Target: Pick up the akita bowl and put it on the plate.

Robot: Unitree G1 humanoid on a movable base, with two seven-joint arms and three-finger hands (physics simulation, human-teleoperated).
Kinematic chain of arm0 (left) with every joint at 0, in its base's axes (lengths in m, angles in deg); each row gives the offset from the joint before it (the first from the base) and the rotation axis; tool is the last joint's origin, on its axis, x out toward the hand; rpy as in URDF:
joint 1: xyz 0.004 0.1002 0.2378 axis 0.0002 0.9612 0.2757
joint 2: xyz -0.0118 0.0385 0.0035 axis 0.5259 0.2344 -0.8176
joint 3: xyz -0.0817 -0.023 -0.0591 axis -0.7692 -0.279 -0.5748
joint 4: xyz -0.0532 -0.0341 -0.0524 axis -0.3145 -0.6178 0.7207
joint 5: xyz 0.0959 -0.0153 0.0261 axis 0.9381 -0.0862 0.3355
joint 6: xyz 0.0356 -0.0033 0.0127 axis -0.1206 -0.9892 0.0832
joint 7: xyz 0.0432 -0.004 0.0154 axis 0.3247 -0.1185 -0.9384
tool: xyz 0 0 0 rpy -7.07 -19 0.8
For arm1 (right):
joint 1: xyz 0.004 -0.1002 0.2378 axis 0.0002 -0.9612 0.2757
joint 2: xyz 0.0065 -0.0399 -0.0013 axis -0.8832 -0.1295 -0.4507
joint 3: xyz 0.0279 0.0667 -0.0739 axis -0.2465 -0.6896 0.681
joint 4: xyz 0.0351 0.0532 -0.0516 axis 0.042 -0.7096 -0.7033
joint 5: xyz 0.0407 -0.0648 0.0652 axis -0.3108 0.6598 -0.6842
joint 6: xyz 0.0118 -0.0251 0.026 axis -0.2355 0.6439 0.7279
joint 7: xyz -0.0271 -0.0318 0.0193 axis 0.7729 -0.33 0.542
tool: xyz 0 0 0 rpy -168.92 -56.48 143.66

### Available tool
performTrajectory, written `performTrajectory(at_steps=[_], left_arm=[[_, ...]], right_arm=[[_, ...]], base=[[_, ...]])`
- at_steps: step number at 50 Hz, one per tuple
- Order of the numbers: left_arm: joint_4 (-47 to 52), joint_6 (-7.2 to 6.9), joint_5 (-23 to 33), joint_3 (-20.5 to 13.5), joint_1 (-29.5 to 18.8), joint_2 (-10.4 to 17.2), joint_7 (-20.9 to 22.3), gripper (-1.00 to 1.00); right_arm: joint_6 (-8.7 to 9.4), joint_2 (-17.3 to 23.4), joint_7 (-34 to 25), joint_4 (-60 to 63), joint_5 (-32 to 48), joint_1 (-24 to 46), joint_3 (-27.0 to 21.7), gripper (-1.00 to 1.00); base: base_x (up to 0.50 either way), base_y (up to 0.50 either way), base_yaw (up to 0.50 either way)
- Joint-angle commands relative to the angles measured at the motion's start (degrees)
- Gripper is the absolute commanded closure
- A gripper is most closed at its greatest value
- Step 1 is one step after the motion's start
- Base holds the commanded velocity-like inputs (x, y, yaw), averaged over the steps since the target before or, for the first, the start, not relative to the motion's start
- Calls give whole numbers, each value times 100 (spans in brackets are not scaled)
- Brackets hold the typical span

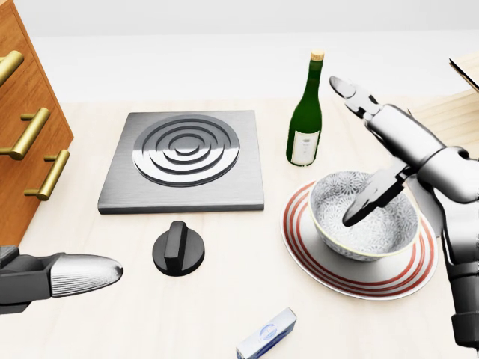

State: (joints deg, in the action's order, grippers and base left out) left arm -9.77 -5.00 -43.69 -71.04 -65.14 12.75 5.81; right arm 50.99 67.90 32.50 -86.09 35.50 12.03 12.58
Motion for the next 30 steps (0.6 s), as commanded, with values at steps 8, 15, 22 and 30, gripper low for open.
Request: performTrajectory(at_steps=[8,15,22,30], left_arm=[[108,0,20,34,69,-43,-17,-100],[156,0,129,109,99,-32,13,-100],[174,0,195,157,94,-56,18,-100],[194,0,184,128,112,-75,15,-100]], right_arm=[[998,-1521,1083,4642,-3390,-265,104,-100],[998,-2108,2428,4824,-3484,-896,516,-100],[998,-2092,2421,5046,-3655,-1186,693,-100],[998,-2193,2207,5400,-3336,-1597,909,-100]], base=[[0,0,0],[0,0,0],[0,0,0],[0,0,0]])
